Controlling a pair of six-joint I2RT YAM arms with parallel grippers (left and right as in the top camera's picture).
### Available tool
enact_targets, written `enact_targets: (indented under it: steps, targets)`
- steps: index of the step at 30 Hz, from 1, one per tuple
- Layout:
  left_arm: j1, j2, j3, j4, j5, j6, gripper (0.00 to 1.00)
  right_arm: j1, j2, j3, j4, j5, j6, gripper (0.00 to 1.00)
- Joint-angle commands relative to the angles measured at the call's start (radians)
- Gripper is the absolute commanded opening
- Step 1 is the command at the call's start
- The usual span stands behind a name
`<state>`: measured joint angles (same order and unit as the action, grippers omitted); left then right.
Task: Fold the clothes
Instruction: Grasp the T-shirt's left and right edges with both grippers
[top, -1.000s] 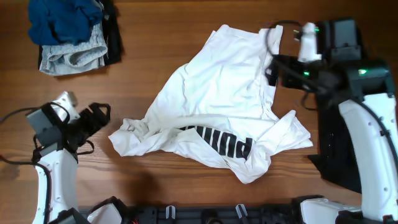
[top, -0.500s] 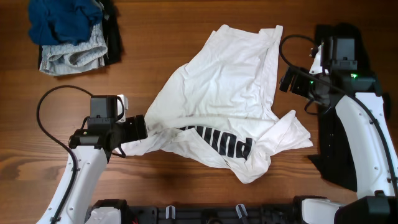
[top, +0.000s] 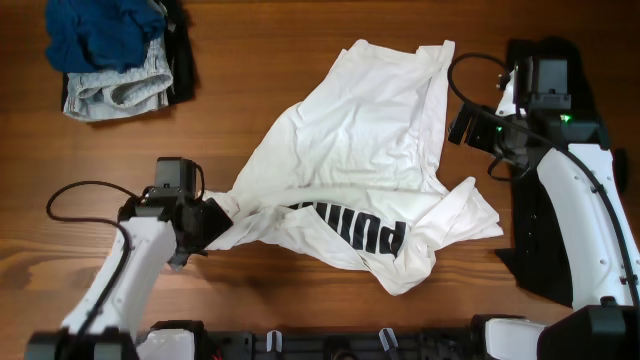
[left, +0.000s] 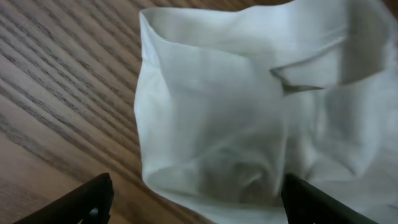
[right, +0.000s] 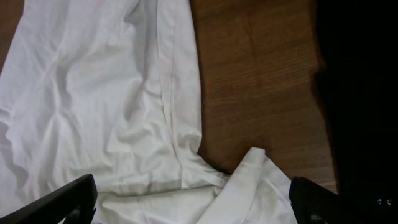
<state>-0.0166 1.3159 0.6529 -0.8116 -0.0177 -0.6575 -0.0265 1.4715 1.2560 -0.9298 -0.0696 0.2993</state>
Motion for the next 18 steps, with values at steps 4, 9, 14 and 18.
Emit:
enact_targets:
  steps: [4,9,14,18]
  targets:
    - [0.008,0.127,0.000,0.045,0.013,-0.040,0.54,-0.001,0.012,-0.005,-0.008,0.010,0.017,1.00]
    - [0.008,0.128,0.000,0.137,0.013,-0.039,0.04,-0.001,0.012,-0.005,-0.107,0.011,0.039,0.51]
    - [0.008,0.128,0.000,0.280,0.012,-0.038,0.04,-0.001,0.011,-0.005,-0.255,0.011,0.079,0.37]
    - [0.008,0.128,0.000,0.323,-0.041,-0.031,0.04,-0.001,0.011,-0.016,-0.346,0.010,0.122,0.40]
